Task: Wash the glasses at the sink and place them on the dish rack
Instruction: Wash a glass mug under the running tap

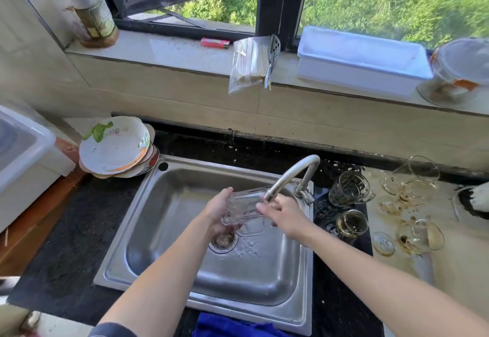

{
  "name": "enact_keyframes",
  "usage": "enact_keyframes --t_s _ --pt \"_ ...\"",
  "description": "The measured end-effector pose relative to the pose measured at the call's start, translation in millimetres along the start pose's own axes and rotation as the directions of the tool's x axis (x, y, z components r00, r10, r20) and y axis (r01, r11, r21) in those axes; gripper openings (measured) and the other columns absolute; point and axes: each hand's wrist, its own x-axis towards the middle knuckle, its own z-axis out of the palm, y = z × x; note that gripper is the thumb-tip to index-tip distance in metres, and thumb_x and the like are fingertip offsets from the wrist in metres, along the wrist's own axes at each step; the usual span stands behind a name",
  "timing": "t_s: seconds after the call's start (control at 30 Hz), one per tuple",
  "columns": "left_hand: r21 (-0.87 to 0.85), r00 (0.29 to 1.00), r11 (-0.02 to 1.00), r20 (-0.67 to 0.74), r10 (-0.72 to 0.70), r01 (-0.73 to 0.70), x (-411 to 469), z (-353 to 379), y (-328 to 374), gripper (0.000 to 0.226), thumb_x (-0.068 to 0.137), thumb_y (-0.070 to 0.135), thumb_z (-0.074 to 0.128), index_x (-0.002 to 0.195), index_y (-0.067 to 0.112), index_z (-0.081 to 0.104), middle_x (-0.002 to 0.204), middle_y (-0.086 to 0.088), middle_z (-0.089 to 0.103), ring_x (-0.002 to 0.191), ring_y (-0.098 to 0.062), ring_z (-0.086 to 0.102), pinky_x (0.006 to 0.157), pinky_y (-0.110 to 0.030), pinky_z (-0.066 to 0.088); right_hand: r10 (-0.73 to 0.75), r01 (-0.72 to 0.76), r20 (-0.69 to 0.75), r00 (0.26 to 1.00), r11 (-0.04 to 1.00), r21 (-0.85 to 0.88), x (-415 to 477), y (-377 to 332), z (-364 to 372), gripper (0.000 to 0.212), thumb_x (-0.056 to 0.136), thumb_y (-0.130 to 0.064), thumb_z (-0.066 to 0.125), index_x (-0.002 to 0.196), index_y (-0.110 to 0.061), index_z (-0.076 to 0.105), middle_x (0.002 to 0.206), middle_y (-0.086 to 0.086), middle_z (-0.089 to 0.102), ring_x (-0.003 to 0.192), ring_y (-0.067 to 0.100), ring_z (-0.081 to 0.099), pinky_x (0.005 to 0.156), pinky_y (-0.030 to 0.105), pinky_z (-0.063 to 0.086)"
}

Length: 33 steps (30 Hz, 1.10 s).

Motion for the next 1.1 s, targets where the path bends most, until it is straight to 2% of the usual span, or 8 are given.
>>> enact_keyframes --t_s 0.13,0.23,0.37,0.53,0.7,0.8,0.9,1.1 --pt "-0.024 0.992 0.997 -0.111 0.065 -0.069 -4.6 17.3 -5.0 0.038 0.094 0.043 0.05 0.112 0.009 0.054 0.088 -0.013 0.061 0.07 -0.027 0.059 0.057 -0.037 0.051 0.198 -0.109 -0.326 0.924 0.956 0.274 16.6 -2.4 21.8 0.024 0.101 -0.023 0.045 0.089 -0.014 0.064 0.073 0.006 0.071 0.068 0.019 0.071 0.07 0.038 0.059" --pt "0.038 0.97 0.991 -0.2 0.137 -0.132 -10.2 16.9 -8.9 0.035 0.097 0.039 0.048 0.116 0.009 0.047 0.094 -0.014 0.052 0.071 -0.026 0.056 0.051 -0.037 0.053 0.13 -0.146 -0.389 0.912 0.989 -0.013 16.4 7.1 31.4 0.024 0.099 -0.042 0.048 0.088 -0.023 0.059 0.074 -0.003 0.069 0.069 0.013 0.069 0.067 0.036 0.056" --pt "0.152 0.95 0.969 -0.216 0.226 -0.196 -25.1 28.9 -11.3 0.027 0.099 0.035 0.043 0.111 0.011 0.048 0.099 -0.009 0.049 0.076 -0.023 0.054 0.063 -0.044 0.059 0.235 -0.32 -0.482 0.844 0.942 -0.1 35.8 1.6 16.1 0.038 0.096 -0.054 0.04 0.083 -0.025 0.061 0.071 -0.005 0.065 0.072 0.021 0.066 0.074 0.042 0.055" --pt "0.108 0.92 0.959 -0.272 0.281 -0.261 -25.3 21.5 -0.5 0.025 0.1 0.034 0.042 0.106 0.011 0.049 0.092 -0.007 0.048 0.074 -0.022 0.052 0.072 -0.048 0.057 -0.061 -0.088 -0.395 0.917 0.934 -0.347 10.0 -6.9 28.6 0.051 0.093 -0.059 0.046 0.122 -0.017 0.052 0.117 -0.003 0.055 0.112 0.019 0.052 0.096 0.036 0.043" --pt "0.074 0.926 0.958 -0.244 0.288 -0.278 -27.0 27.6 -0.2 0.022 0.1 0.034 0.042 0.1 0.014 0.051 0.097 -0.012 0.053 0.078 -0.024 0.054 0.06 -0.042 0.056 0.036 -0.039 -0.395 0.918 0.999 -0.001 32.5 -15.4 10.9 0.034 0.094 -0.054 0.047 0.092 -0.022 0.058 0.077 -0.015 0.055 0.08 0.01 0.053 0.078 0.033 0.041" --pt "-0.196 0.966 0.969 -0.238 0.102 -0.151 -14.8 19.1 -5.1 0.032 0.098 0.033 0.044 0.115 0.007 0.051 0.116 -0.03 0.054 0.074 -0.033 0.054 0.048 -0.036 0.051 0.078 -0.039 -0.274 0.958 0.989 0.146 28.4 -0.8 11.2 0.034 0.091 -0.055 0.056 0.105 -0.024 0.064 0.095 -0.009 0.068 0.093 0.012 0.064 0.081 0.029 0.051" --pt "-0.293 0.968 0.951 -0.249 0.025 -0.1 -5.2 18.9 -15.7 0.029 0.097 0.033 0.044 0.114 0.012 0.052 0.105 -0.021 0.064 0.077 -0.032 0.059 0.052 -0.033 0.048 0.284 -0.213 -0.151 0.947 0.905 0.369 19.0 9.3 11.9 0.023 0.1 -0.036 0.051 0.103 -0.016 0.063 0.095 0.016 0.069 0.078 0.018 0.063 0.059 0.027 0.05" --pt "0.217 0.93 0.949 -0.238 0.279 -0.229 -0.4 29.5 -27.3 0.032 0.1 0.026 0.036 0.082 0.007 0.054 0.072 -0.013 0.055 0.047 -0.024 0.05 0.04 -0.024 0.038 0.433 -0.283 -0.101 0.896 0.731 0.62 10.4 14.0 9.2 0.023 0.095 -0.034 0.06 0.085 -0.014 0.056 0.053 -0.002 0.042 0.05 0.012 0.043 0.041 0.02 0.036"
